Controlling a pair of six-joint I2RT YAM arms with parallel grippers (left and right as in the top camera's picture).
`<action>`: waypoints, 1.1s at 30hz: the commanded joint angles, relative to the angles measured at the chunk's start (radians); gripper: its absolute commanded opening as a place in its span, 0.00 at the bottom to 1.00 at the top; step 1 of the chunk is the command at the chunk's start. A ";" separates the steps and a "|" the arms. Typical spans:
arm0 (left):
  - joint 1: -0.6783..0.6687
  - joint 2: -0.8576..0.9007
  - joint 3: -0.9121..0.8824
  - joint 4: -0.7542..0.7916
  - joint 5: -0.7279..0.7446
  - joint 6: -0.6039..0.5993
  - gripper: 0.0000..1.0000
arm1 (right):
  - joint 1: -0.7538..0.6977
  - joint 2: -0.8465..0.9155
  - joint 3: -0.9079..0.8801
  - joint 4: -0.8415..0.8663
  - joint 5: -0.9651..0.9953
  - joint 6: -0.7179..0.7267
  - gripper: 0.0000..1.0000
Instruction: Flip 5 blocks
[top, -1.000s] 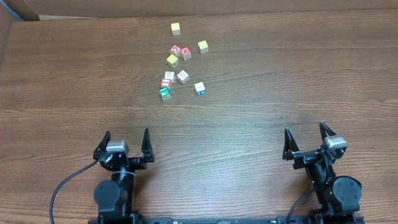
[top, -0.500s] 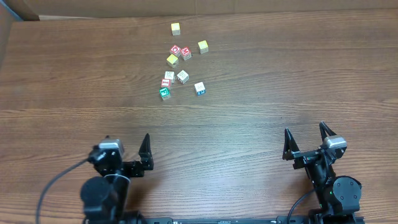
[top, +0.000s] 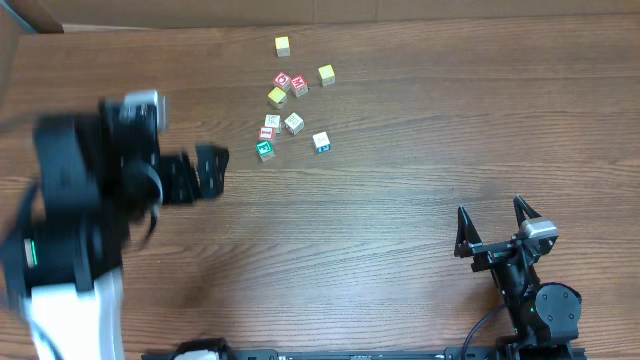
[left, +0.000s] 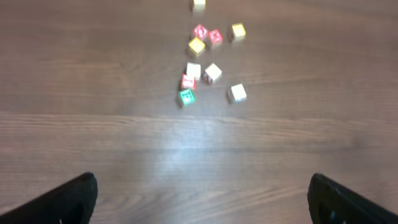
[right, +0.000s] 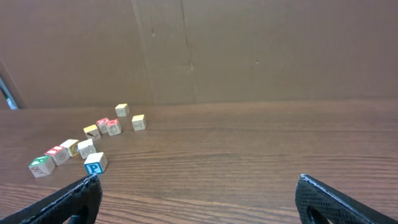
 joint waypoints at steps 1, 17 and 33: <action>-0.007 0.201 0.183 -0.107 0.073 0.021 1.00 | -0.004 -0.002 -0.010 0.004 0.005 -0.004 1.00; -0.007 0.607 0.241 -0.175 0.108 -0.024 0.04 | -0.004 -0.002 -0.010 0.005 0.005 -0.004 1.00; -0.007 0.651 0.240 -0.166 0.045 -0.024 0.05 | -0.004 -0.002 -0.010 0.005 0.005 -0.004 1.00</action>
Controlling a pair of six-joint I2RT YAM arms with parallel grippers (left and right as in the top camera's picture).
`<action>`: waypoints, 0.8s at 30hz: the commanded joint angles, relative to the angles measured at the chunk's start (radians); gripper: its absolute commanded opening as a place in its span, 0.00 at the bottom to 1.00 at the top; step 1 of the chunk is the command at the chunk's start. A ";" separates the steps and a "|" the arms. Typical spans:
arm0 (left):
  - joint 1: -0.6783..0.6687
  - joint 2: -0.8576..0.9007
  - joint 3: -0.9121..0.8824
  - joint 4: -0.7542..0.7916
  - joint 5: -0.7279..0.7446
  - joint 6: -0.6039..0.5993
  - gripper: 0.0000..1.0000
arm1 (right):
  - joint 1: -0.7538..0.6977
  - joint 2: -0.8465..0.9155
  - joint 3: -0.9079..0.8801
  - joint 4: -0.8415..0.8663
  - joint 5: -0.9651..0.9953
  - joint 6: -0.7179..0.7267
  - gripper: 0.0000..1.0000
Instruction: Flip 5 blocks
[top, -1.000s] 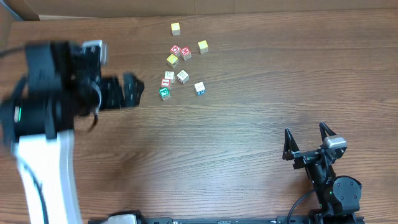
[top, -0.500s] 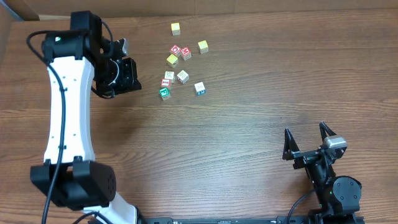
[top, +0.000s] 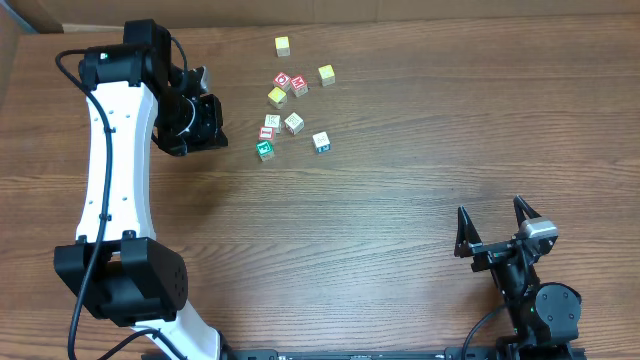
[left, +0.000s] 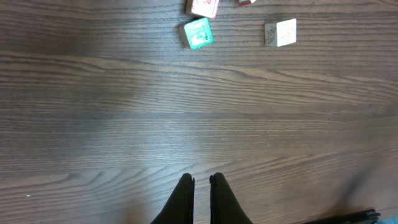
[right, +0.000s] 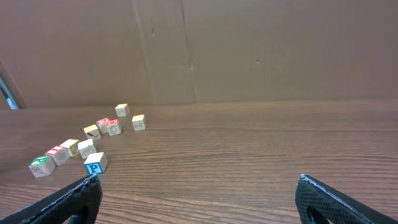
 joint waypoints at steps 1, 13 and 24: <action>-0.006 0.009 0.025 0.001 -0.011 -0.019 0.05 | -0.004 -0.002 -0.010 0.005 0.006 -0.003 1.00; -0.006 0.009 0.025 -0.038 -0.016 -0.018 0.49 | -0.004 -0.002 -0.010 0.005 0.006 -0.003 1.00; -0.006 0.009 0.025 -0.077 -0.014 -0.019 1.00 | -0.003 -0.002 -0.010 0.021 0.001 0.005 1.00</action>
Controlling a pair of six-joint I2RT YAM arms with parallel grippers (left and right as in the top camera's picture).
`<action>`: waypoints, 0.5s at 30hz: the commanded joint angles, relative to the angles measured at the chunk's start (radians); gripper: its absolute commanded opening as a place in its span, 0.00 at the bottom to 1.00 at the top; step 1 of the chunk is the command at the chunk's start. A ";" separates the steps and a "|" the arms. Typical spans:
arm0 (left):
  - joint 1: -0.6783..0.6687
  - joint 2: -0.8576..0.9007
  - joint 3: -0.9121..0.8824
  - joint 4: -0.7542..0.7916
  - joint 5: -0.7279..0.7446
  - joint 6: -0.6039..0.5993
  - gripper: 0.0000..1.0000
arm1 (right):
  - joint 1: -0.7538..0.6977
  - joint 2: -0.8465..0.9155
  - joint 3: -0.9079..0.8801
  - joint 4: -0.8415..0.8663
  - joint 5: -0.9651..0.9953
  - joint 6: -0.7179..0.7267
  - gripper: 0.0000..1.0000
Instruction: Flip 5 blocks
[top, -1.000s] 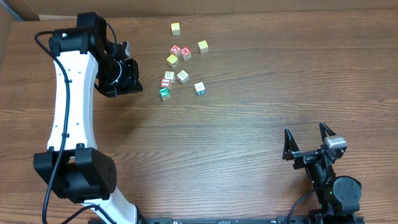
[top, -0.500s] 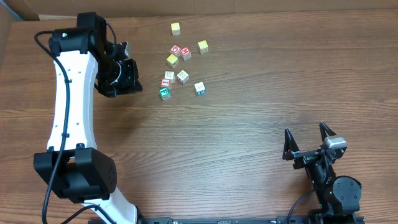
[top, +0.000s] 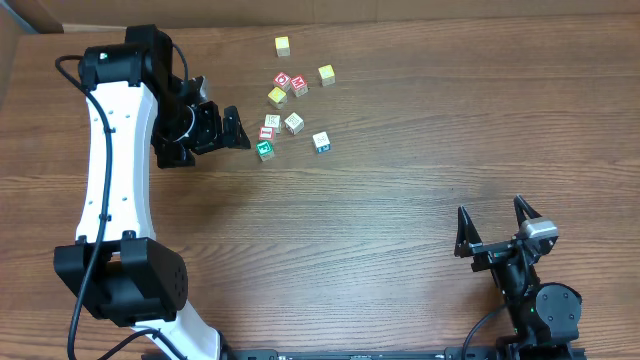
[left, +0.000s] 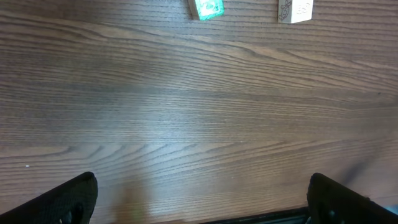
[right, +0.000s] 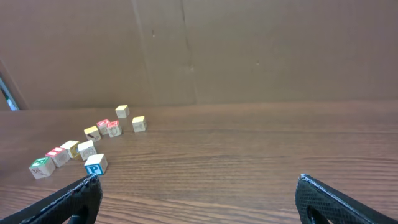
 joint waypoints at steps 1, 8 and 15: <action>-0.006 0.009 0.024 0.001 0.002 0.003 1.00 | -0.004 -0.002 -0.010 0.018 -0.011 0.009 1.00; -0.006 0.009 0.024 0.002 0.001 -0.015 1.00 | -0.003 0.006 -0.010 0.004 -0.018 0.242 1.00; -0.006 0.009 0.024 0.002 0.001 -0.015 1.00 | -0.003 0.027 0.100 -0.035 -0.018 0.302 1.00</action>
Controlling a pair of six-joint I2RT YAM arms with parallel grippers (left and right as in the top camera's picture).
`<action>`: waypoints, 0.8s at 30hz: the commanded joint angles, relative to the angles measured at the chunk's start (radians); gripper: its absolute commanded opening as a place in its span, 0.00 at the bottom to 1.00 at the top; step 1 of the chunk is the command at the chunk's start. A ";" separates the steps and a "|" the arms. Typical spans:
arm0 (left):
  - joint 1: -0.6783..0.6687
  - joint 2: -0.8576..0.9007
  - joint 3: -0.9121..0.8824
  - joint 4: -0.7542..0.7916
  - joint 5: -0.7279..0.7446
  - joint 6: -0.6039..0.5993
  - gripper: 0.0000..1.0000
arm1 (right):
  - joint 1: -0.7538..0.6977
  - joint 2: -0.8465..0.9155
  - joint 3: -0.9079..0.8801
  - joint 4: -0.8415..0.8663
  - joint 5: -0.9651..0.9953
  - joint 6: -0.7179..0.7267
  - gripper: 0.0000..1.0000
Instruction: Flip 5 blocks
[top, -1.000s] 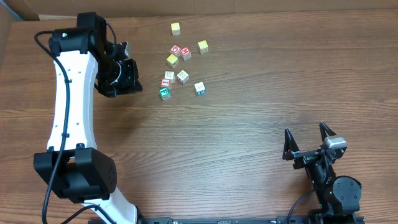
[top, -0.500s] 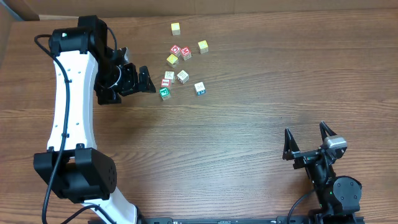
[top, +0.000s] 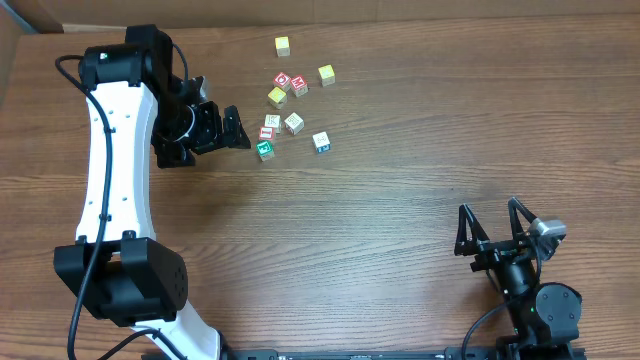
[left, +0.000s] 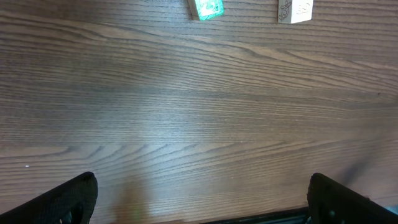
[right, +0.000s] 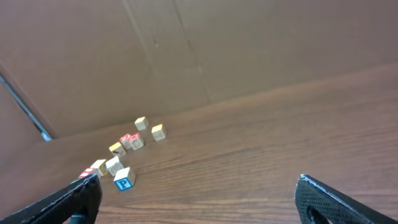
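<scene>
Several small lettered blocks lie scattered at the back middle of the table, among them a green block (top: 264, 150), a blue block (top: 321, 142), a red block (top: 283, 80) and a yellow block (top: 283, 45). My left gripper (top: 221, 130) stands open just left of the green block (left: 206, 8), nothing between its fingers (left: 74, 196). A white block (left: 296, 9) shows at the top of the left wrist view. My right gripper (top: 489, 222) is open at the front right, far from the blocks. The right wrist view shows the blue P block (right: 124, 182).
The wooden table (top: 400, 200) carries only the blocks. A cardboard wall (right: 217, 43) stands behind it. The left arm (top: 110, 170) reaches up the table's left side from the front edge.
My right gripper has shifted slightly and tilted, so the blocks sit elsewhere in its view. The left gripper and all blocks are as before.
My left arm was at the left, blurred, with its gripper open and well away from the blocks. Then it was close to the cluster with the gripper shut. Then it stood open beside the green block, as now. No block has moved.
</scene>
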 joint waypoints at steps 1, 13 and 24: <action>-0.006 0.009 0.024 0.001 0.001 -0.014 1.00 | -0.003 0.032 0.128 -0.047 -0.006 0.064 1.00; -0.006 0.009 0.024 0.001 0.001 -0.014 1.00 | -0.003 0.565 0.988 -0.585 -0.063 0.010 1.00; -0.006 0.009 0.024 0.001 0.001 -0.014 1.00 | 0.004 1.299 1.836 -1.214 -0.231 -0.005 1.00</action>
